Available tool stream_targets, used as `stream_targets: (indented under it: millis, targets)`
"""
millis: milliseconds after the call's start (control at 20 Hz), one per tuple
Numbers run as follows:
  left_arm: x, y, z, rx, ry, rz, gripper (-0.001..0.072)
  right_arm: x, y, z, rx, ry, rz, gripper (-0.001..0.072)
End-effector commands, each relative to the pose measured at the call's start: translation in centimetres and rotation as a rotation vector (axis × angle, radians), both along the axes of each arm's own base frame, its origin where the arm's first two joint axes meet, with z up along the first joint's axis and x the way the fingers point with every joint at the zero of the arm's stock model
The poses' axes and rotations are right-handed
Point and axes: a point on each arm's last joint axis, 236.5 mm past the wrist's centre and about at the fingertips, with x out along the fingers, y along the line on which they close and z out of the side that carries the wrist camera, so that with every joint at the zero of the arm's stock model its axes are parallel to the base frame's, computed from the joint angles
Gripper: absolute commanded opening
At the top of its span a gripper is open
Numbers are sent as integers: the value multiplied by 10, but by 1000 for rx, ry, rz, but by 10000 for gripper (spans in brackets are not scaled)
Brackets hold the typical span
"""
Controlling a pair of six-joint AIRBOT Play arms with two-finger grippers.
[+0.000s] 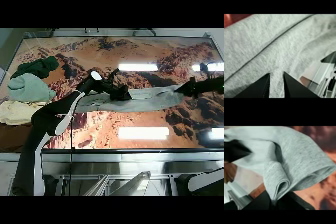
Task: Fold the shirts.
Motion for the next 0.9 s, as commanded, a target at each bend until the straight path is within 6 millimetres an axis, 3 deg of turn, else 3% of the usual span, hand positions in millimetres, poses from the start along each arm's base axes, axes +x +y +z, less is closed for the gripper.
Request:
stream_targets:
  millis: [0, 100, 250, 350, 400, 450, 550, 750, 850]
  targets:
    - [-1, -7, -8, -4, 25, 21, 166, -1, 26, 94, 113, -214, 38, 14]
    - [-3, -16, 7, -49, 34, 14, 166, -4, 41, 127, 136, -290, 56, 14]
    - [-6, -31, 48, -154, 37, -18, 166, -12, 73, 139, 134, -313, 127, 14]
    - [-9, -28, 102, -325, 71, -59, 165, -16, 105, 139, 143, -306, 189, 14]
    - [-10, -17, 133, -415, 79, -82, 145, -16, 123, 138, 145, -311, 215, 14]
    - [-9, 2, 166, -502, 63, -102, 0, -17, 142, 138, 144, -318, 240, 14]
    - [-5, 55, 209, -553, 30, -113, -2, -16, 179, 137, 144, -318, 264, 14]
    - [9, 184, 240, -327, -147, -39, -2, -11, 264, 135, 126, -378, 274, 14]
    - [20, 251, 250, -193, -234, 85, 1, -7, 310, 120, 103, -404, 261, 14]
